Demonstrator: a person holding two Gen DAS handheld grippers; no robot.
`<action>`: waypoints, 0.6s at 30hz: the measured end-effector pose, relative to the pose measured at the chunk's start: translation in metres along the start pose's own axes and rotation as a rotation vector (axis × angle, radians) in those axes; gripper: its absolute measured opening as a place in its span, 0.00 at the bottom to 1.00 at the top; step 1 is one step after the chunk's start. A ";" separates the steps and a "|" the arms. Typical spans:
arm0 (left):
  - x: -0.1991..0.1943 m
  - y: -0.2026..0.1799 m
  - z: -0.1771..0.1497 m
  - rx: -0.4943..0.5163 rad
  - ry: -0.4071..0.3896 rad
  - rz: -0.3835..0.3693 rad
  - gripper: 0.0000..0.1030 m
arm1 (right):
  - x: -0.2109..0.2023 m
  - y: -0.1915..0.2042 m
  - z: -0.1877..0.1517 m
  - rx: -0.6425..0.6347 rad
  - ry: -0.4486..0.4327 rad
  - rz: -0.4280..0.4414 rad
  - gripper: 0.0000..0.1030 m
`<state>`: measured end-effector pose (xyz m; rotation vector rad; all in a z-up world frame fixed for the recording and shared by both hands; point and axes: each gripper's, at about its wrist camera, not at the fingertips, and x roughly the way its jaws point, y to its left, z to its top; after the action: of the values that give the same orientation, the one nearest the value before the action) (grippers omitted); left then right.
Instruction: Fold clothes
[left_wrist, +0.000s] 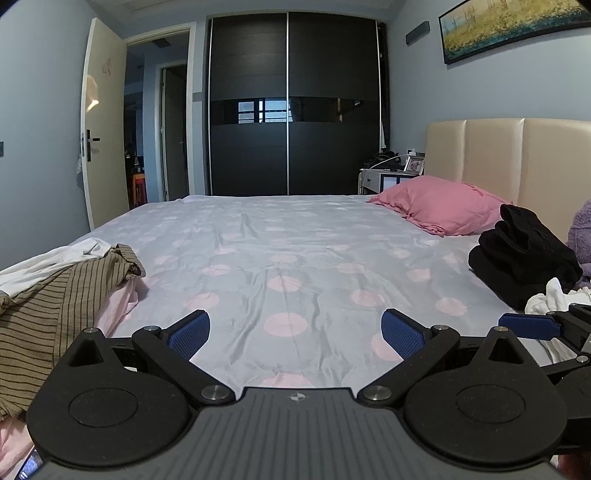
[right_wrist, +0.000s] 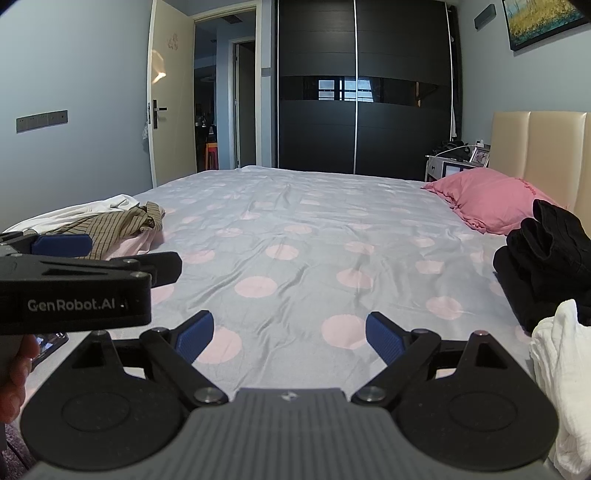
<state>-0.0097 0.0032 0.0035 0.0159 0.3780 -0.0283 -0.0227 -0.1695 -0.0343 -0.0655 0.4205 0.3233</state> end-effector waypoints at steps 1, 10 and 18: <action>0.000 -0.001 0.000 0.001 -0.001 0.001 0.98 | 0.000 0.001 -0.001 0.000 0.000 -0.001 0.88; 0.002 0.001 0.001 -0.014 0.016 -0.006 0.98 | 0.001 0.000 -0.001 -0.004 -0.002 0.003 0.88; 0.002 -0.001 0.000 -0.002 0.025 -0.005 0.98 | 0.000 0.001 -0.002 -0.011 -0.004 0.004 0.88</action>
<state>-0.0077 0.0026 0.0031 0.0137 0.4030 -0.0323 -0.0238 -0.1684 -0.0357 -0.0751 0.4151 0.3300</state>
